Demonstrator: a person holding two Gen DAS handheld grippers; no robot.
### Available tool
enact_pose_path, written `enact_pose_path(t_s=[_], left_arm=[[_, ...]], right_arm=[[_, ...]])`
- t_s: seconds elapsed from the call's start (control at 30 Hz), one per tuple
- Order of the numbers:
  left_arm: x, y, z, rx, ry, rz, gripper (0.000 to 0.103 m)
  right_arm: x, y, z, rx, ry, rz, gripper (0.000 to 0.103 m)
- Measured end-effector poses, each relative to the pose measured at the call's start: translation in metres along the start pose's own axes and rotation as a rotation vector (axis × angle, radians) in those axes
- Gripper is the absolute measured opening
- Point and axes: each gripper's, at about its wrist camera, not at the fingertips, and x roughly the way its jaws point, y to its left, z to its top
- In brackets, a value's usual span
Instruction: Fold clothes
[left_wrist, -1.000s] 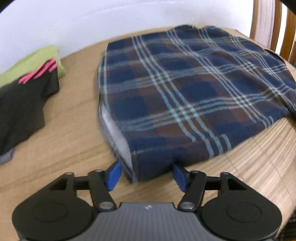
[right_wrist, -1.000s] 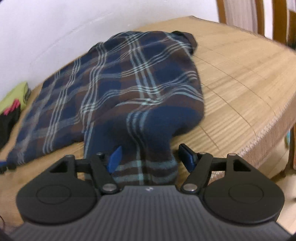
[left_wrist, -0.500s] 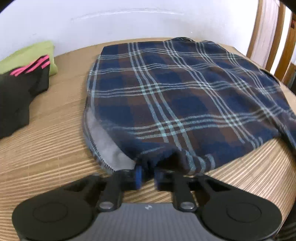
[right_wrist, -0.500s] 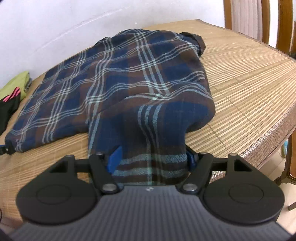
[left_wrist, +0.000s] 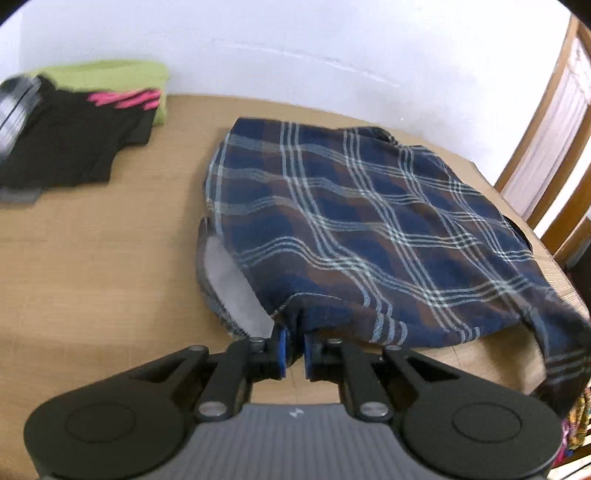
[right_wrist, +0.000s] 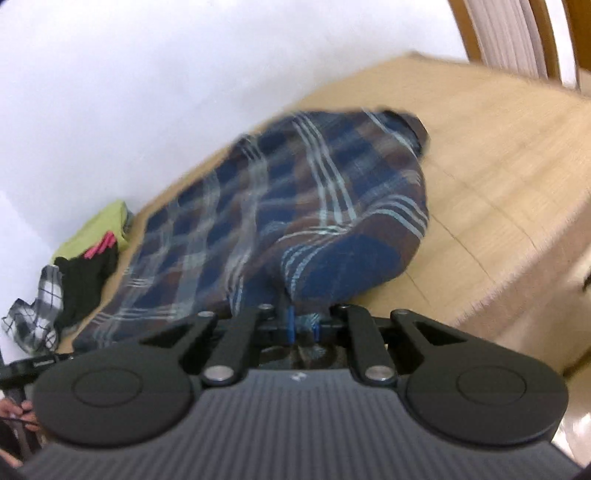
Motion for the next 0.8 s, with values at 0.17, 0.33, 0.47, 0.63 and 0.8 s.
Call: enact_pose_path(t_s=[0.17,0.33,0.47,0.63,0.8], left_arm=[[-0.037,-0.012,-0.012,-0.071,-0.013,-0.02,0.01],[-0.034,-0.007,0.029,-0.151,-0.024,0.007,0.01],[0.002,-0.008,0.067,-0.113,-0.009,0.043,0.01],[0.076,-0.008,0.116,-0.016,0.05,0.136,0.01],[0.156,-0.006,0.133,0.07,0.162,0.19,0.013]], right_arm=[[-0.024,-0.008,0.011,0.012,-0.005,0.041,0.013],[-0.022,0.005,0.059,0.016,-0.067,0.104,0.013],[0.031,0.024,0.113,-0.03,-0.075,0.092,0.013],[0.121,0.032,0.163,-0.065,-0.023,0.016,0.013],[0.236,0.023,0.178,-0.097,0.121,-0.138,0.016]])
